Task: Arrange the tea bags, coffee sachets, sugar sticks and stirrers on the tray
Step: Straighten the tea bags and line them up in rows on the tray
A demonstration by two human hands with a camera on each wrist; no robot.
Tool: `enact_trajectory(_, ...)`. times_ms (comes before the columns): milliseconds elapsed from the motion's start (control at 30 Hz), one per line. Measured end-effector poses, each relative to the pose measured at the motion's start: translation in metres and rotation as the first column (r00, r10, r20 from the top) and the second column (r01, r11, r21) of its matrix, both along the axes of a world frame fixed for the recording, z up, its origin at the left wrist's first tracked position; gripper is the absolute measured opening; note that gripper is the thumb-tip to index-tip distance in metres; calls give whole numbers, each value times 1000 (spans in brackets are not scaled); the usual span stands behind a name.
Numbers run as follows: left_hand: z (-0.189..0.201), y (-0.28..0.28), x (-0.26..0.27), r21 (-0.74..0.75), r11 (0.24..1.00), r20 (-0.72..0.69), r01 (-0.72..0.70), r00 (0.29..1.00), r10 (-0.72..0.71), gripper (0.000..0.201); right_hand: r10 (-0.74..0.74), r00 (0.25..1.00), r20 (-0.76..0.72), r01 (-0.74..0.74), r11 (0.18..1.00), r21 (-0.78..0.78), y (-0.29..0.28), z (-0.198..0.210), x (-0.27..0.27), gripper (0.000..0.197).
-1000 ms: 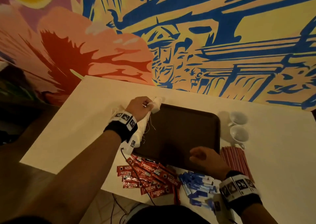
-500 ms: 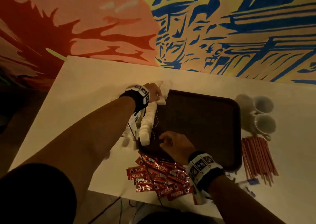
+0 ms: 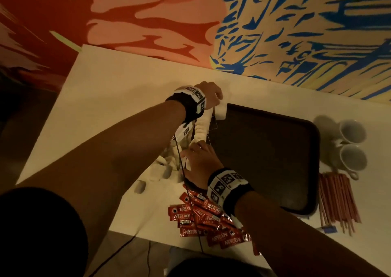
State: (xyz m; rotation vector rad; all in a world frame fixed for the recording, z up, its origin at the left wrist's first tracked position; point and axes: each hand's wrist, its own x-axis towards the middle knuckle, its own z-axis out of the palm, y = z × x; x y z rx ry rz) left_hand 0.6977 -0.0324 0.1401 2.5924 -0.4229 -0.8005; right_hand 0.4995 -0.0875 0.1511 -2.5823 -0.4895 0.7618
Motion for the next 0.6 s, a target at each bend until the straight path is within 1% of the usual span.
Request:
enact_trajectory(67, 12, 12, -3, -41, 998, 25, -49, 998, 50, 26, -26, 1000, 14, 26, 1000, 0, 3, 0, 5, 39)
enact_trajectory(167, 40, 42, -19, -143, 983, 46, -116, 991, 123, 27, -61, 998, 18, 61, 998, -15, 8, -1, 11, 39)
enact_trajectory(267, 62, 83, -44, -232, 951, 48, -203, 975, 219, 23, -77, 997, 21, 77, 996, -36, 15, -3, 19, 38)
enact_trajectory(367, 73, 127, -76, -274, 913, 47, -302, 944, 327, 21, -98, 994, 51, 103, 990, -98, 24, -7, 28, 34)
enact_trajectory(433, 74, 155, -100, -249, 898, 60, -362, 920, 388, 21, -64, 995, 81, 80, 974, -213, 29, -10, 31, 43)
enact_trajectory(500, 66, 179, -124, -192, 884, 66, -427, 893, 446, 22, 4, 996, 94, 28, 941, -338, 32, -12, 33, 51)
enact_trajectory(567, 52, 197, -147, -135, 855, 33, -501, 860, 509, 24, 54, 996, 69, -20, 907, -420, 35, -12, 35, 56)
enact_trajectory(600, 43, 203, -159, -103, 835, -7, -541, 840, 543, 26, 68, 996, 52, -38, 893, -448, 37, -13, 35, 56)
